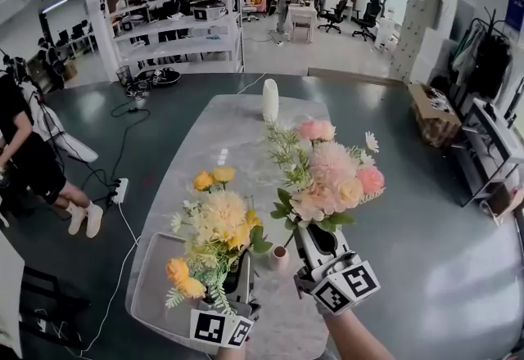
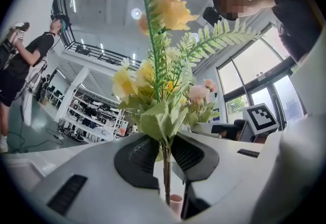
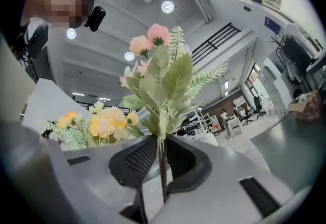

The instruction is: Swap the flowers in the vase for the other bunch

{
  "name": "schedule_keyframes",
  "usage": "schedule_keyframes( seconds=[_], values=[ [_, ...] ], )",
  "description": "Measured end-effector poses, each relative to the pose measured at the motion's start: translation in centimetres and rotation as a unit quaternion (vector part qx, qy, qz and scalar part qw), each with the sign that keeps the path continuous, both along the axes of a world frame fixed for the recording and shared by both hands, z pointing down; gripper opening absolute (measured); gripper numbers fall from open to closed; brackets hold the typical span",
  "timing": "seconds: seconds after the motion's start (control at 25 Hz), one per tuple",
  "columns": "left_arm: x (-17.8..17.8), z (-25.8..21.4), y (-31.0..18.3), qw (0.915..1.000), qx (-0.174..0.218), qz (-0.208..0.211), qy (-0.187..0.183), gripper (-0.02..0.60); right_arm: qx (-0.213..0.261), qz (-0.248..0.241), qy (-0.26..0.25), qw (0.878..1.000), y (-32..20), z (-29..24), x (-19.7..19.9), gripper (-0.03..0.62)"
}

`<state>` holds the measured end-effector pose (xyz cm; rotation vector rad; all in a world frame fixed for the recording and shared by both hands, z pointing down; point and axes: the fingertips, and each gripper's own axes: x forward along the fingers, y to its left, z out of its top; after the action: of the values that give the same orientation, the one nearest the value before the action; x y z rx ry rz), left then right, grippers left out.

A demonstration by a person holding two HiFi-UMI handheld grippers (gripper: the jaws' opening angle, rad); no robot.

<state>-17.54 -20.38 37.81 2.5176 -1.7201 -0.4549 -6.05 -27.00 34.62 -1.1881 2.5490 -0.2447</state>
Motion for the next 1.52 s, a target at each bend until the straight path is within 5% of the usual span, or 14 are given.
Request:
schedule_keyframes(
  seconds=[0.8,1.52],
  values=[
    [2.5,-1.4,-3.9,0.9988,0.031,0.028,0.024,0.080,-0.009,0.015,0.001,1.000,-1.6,1.3,2.5,0.067],
    [4.1,3.6,-5.5,0.9997,-0.010,0.023,-0.002,0.080,-0.035,-0.004,-0.008,0.999,-2.4,5.3,3.1,0.067]
  ],
)
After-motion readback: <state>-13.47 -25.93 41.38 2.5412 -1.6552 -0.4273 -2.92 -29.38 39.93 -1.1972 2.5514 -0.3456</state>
